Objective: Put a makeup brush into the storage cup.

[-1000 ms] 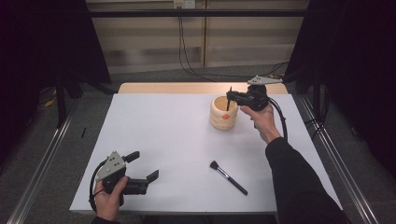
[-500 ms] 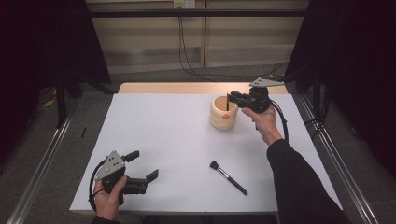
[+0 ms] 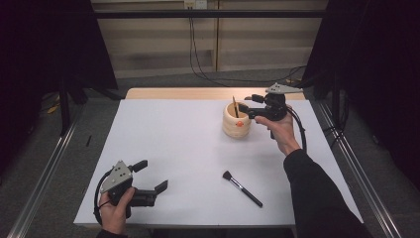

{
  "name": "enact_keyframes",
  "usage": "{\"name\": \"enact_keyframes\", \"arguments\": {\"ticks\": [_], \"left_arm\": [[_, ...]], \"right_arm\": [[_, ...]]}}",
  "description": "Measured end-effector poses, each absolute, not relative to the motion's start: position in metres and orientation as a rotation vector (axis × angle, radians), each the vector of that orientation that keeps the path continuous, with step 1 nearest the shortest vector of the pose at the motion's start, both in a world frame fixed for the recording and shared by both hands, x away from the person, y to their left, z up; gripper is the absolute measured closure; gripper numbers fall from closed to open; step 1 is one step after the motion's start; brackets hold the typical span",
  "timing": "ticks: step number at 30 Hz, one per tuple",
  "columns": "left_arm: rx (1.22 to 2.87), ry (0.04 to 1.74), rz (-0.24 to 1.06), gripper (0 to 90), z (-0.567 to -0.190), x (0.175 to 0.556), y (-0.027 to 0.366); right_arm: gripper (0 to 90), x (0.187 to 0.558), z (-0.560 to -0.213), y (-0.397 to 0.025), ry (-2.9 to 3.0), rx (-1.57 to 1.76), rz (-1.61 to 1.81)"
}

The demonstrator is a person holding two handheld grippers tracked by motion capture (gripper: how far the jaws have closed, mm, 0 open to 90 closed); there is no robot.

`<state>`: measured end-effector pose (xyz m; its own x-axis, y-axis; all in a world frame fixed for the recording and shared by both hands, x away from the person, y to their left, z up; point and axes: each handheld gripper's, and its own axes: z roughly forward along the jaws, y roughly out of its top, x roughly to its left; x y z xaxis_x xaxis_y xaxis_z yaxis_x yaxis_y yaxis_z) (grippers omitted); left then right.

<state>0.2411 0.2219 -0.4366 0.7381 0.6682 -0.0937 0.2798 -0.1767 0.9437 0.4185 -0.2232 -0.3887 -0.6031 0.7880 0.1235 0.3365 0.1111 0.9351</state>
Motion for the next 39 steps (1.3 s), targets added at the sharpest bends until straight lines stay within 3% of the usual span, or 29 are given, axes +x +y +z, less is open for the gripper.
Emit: {"name": "enact_keyframes", "arguments": {"ticks": [6,19,25,39], "left_arm": [[1.76,0.749,0.41,2.5,-0.437,0.241,0.223],[1.758,0.757,0.417,2.5,-0.436,0.241,0.224],[1.752,0.752,0.403,2.5,-0.436,0.24,0.221],[1.73,0.776,0.41,1.5,-0.436,0.241,0.226]], "right_arm": [[7.9,0.416,-0.39,-0.22,2.012,1.055,1.525],[5.5,0.403,-0.395,-0.231,1.961,1.084,1.537],[0.5,0.391,-0.396,-0.239,1.92,1.087,1.514],[0.5,0.359,-0.399,-0.252,1.865,1.085,1.489]]}}
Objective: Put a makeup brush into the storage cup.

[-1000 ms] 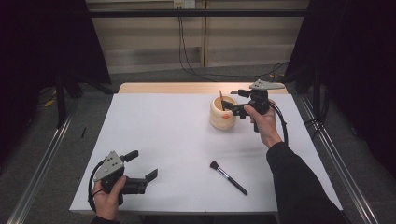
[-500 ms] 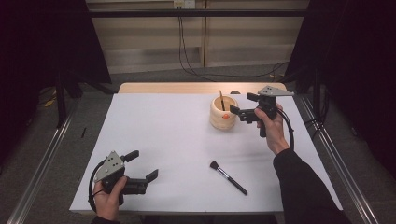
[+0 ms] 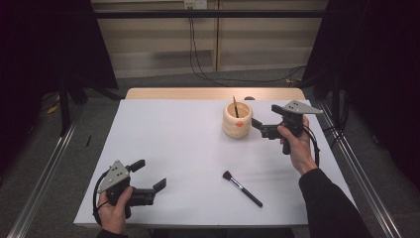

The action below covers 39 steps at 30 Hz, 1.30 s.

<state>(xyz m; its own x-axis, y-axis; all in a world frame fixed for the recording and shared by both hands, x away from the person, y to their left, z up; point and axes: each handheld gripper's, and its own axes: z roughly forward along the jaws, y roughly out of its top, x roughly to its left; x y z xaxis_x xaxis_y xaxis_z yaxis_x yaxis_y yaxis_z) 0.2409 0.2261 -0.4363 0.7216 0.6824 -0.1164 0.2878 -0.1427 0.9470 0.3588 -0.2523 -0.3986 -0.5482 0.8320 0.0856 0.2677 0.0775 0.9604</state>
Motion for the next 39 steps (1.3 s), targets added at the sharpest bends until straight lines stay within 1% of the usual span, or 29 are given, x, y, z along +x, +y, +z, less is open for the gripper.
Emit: {"name": "enact_keyframes", "arguments": {"ticks": [14,39], "left_arm": [[1.726,0.776,0.414,1.6,-0.436,0.242,0.227],[1.719,0.774,0.42,1.9,-0.435,0.242,0.227]], "right_arm": [[0.6,0.322,-0.401,-0.277,1.862,1.118,1.459],[0.8,0.275,-0.41,-0.289,1.854,1.123,1.471]]}}
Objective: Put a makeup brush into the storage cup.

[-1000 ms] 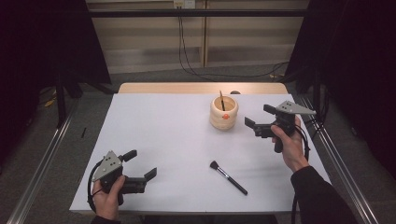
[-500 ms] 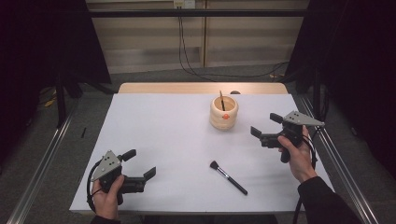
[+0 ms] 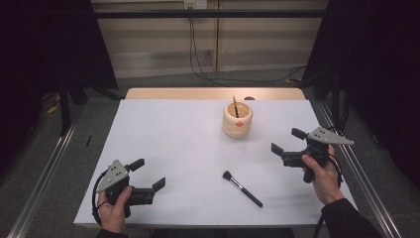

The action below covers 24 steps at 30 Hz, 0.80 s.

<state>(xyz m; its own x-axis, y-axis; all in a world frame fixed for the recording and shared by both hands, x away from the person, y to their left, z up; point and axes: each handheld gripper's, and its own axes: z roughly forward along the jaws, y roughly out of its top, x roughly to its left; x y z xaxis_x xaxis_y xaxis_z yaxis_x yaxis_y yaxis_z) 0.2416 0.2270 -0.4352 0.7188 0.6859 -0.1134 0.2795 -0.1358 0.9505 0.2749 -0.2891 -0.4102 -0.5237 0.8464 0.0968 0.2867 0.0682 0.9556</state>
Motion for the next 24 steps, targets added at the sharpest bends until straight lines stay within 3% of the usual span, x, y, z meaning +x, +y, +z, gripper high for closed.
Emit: {"name": "enact_keyframes", "arguments": {"ticks": [24], "left_arm": [[1.735,0.772,0.419,1.8,-0.436,0.242,0.23]], "right_arm": [[1.4,0.231,-0.43,-0.31,1.86,1.19,1.418]]}}
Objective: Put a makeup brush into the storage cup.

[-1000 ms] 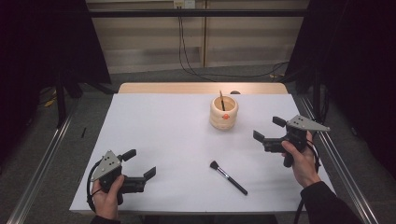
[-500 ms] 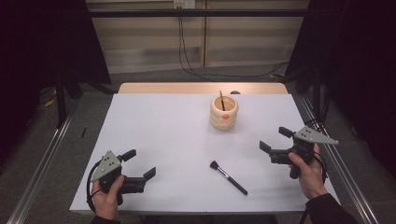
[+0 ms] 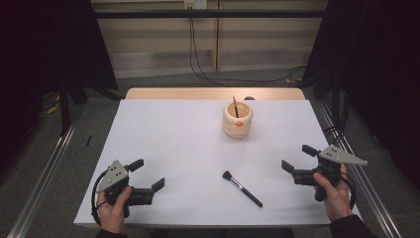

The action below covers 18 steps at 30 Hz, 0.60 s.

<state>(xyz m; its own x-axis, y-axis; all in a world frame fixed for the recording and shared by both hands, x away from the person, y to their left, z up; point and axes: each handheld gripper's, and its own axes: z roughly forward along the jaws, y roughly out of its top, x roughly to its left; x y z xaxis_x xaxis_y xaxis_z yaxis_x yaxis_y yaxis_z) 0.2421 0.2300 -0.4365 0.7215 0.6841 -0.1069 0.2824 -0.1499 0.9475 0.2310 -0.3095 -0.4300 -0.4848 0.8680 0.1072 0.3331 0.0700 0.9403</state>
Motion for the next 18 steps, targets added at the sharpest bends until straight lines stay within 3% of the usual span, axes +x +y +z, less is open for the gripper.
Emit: {"name": "enact_keyframes", "arguments": {"ticks": [18], "left_arm": [[1.709,0.774,0.419,1.7,-0.435,0.241,0.229]], "right_arm": [[1.4,0.206,-0.436,-0.321,1.844,1.204,1.423]]}}
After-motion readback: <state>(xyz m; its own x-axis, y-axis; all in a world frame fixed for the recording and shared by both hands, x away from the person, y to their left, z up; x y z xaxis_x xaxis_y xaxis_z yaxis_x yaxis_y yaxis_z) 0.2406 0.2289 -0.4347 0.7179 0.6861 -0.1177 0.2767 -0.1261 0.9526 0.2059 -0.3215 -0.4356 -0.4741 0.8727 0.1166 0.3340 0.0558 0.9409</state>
